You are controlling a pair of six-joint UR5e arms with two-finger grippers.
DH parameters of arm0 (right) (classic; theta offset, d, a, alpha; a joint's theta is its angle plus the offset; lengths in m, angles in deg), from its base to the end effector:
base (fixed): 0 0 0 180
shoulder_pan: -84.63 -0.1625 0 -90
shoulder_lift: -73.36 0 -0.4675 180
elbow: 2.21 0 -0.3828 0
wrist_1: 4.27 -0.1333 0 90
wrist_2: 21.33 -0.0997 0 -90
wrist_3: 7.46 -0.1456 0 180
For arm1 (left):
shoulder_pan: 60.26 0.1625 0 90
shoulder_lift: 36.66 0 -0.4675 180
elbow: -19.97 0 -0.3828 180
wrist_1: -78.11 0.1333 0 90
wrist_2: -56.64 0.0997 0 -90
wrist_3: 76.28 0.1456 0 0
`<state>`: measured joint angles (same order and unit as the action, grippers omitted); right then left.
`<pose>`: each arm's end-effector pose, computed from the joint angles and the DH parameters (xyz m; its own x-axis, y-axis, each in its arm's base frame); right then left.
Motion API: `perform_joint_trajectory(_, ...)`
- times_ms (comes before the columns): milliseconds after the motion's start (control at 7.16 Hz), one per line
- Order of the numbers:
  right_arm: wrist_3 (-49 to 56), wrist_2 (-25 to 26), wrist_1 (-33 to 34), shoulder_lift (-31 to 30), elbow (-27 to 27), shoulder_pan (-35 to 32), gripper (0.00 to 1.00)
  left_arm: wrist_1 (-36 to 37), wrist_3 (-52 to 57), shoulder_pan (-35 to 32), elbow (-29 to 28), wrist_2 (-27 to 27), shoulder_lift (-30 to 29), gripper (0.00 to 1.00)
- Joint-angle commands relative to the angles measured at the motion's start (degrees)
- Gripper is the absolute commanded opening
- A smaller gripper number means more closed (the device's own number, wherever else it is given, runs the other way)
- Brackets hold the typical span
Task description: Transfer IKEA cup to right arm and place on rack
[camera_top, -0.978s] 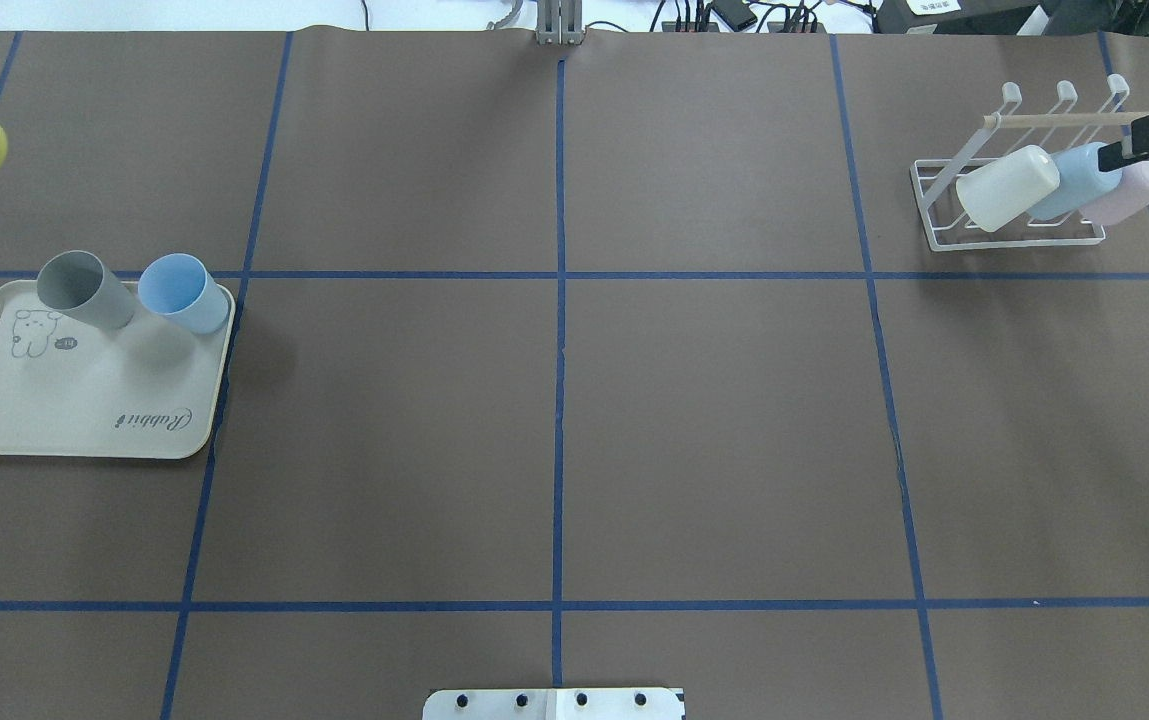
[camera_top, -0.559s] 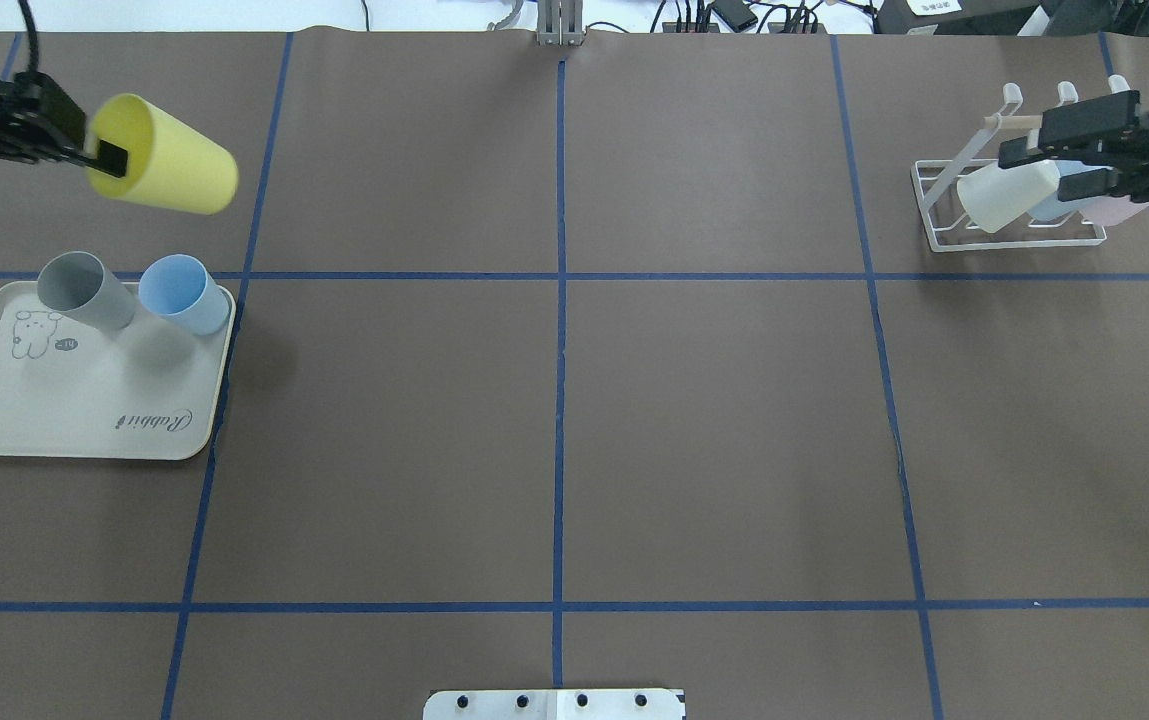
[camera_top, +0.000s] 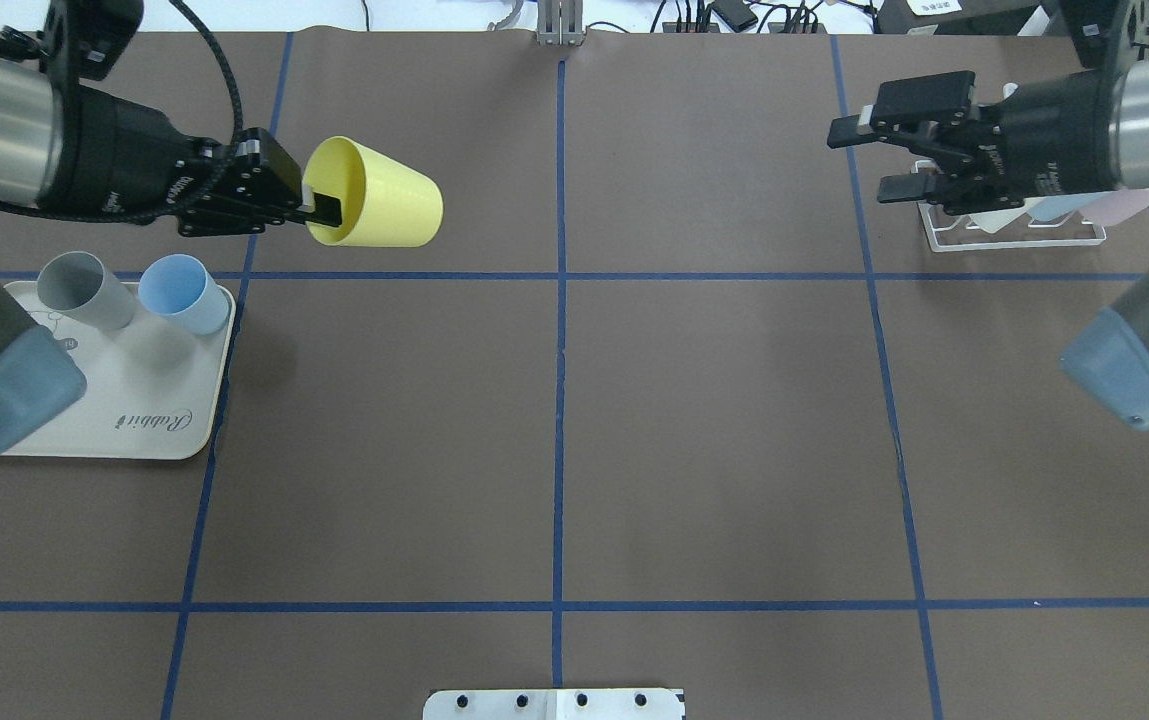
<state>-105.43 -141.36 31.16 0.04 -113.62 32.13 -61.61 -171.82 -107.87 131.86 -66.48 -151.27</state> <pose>-0.2910 -0.4785 0.2687 -0.0810 0.0916 0.9925 -0.3749 0.9198 -0.1155 0.3436 -0.4562 0.1975 -0.0971 -0.0136 -0.9952 0.2441 0.9690 -0.0370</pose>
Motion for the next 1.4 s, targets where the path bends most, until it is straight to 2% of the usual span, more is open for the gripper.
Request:
perform_joint_trajectory(0,-6.4,2.3,-0.1,1.9,-1.2,2.7,1.0,-8.5,-5.3,5.5,-0.5,12.0,-3.1,0.0)
perform_joint_trajectory(140,-10.1,2.3,-0.1,3.7,-1.2,2.9,1.0,-14.6,-12.9,6.8,-1.8,14.2,-2.9,0.0)
perform_joint_trajectory(279,-14.3,3.5,-0.1,6.1,-1.3,3.3,1.0,-20.9,-13.9,7.0,-3.5,16.2,-2.9,0.0)
perform_joint_trajectory(419,-20.4,8.4,-0.3,7.2,-2.7,5.5,1.0,-25.2,-17.4,8.4,-4.5,20.7,-3.0,0.0)
perform_joint_trajectory(559,-25.6,10.3,-0.4,7.9,-4.2,7.4,1.0,-34.0,-21.0,9.5,-7.7,24.1,-3.0,0.0)
perform_joint_trajectory(698,-28.5,10.5,-0.4,11.1,-4.3,8.0,1.0,-41.1,-23.4,10.0,-11.5,24.5,-2.9,0.0)
perform_joint_trajectory(1257,-36.1,12.0,-2.2,12.2,-5.1,9.1,1.0,-47.8,-28.7,10.0,-12.3,24.9,-3.6,0.0)
